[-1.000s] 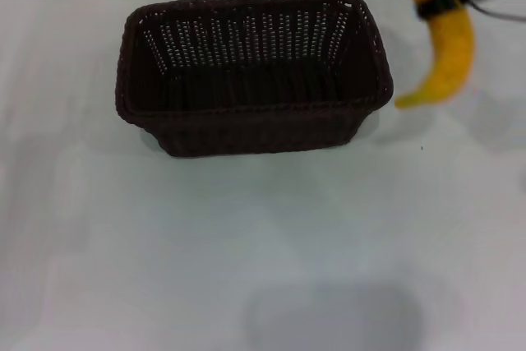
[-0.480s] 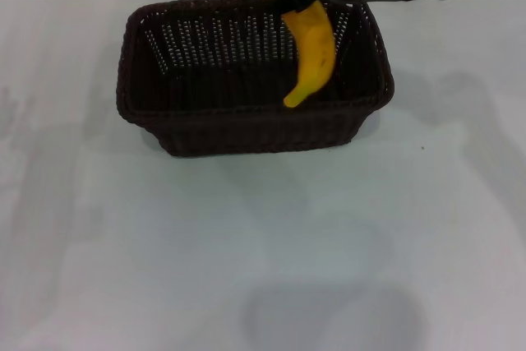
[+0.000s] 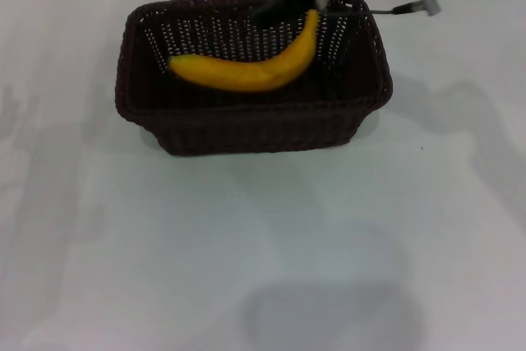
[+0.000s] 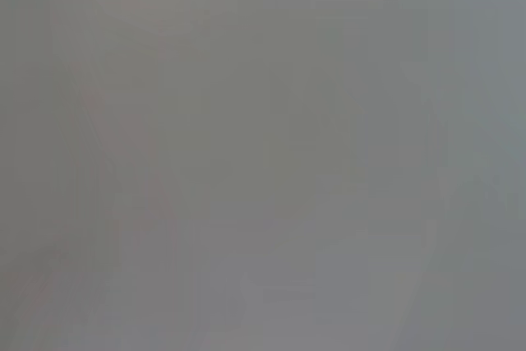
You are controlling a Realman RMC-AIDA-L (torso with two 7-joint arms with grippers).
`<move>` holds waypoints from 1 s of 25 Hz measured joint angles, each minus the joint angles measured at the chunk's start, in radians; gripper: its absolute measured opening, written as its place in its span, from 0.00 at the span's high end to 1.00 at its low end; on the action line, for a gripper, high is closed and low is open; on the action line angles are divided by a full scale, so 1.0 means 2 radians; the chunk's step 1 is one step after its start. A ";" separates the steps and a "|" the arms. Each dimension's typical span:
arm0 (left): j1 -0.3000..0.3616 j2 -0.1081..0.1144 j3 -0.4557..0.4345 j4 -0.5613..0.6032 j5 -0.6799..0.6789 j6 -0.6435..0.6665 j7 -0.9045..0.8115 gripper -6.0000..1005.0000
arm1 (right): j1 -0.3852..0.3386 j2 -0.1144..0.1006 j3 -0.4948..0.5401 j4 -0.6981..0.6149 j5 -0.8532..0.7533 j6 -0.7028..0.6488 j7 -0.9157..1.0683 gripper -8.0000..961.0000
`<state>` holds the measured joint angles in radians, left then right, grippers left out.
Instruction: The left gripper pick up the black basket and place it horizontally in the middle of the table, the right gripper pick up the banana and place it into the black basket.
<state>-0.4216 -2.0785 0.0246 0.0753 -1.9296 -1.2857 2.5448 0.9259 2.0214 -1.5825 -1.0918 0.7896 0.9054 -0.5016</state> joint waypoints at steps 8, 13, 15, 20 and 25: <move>0.003 0.000 0.000 0.000 0.003 0.002 0.002 0.14 | -0.169 -0.003 0.094 -0.129 0.146 -0.082 -0.062 0.12; 0.007 -0.001 0.000 -0.002 0.018 0.003 0.005 0.14 | -0.268 -0.003 0.145 -0.071 0.448 -0.126 -0.281 0.09; 0.010 -0.001 0.000 -0.004 0.021 0.002 0.005 0.14 | -0.285 -0.003 0.163 -0.008 0.576 -0.111 -0.395 0.09; 0.013 -0.002 0.000 -0.015 0.025 0.006 0.005 0.14 | -0.283 -0.002 0.232 0.195 0.767 -0.027 -0.693 0.09; 0.010 -0.002 0.000 -0.030 0.026 0.007 0.020 0.14 | -0.260 0.001 0.301 0.420 0.888 0.083 -1.030 0.09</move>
<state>-0.4010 -2.0831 0.0246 0.0145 -1.8778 -1.2714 2.5853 0.4052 2.0237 -0.9796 -0.2526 2.5648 1.0720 -2.5612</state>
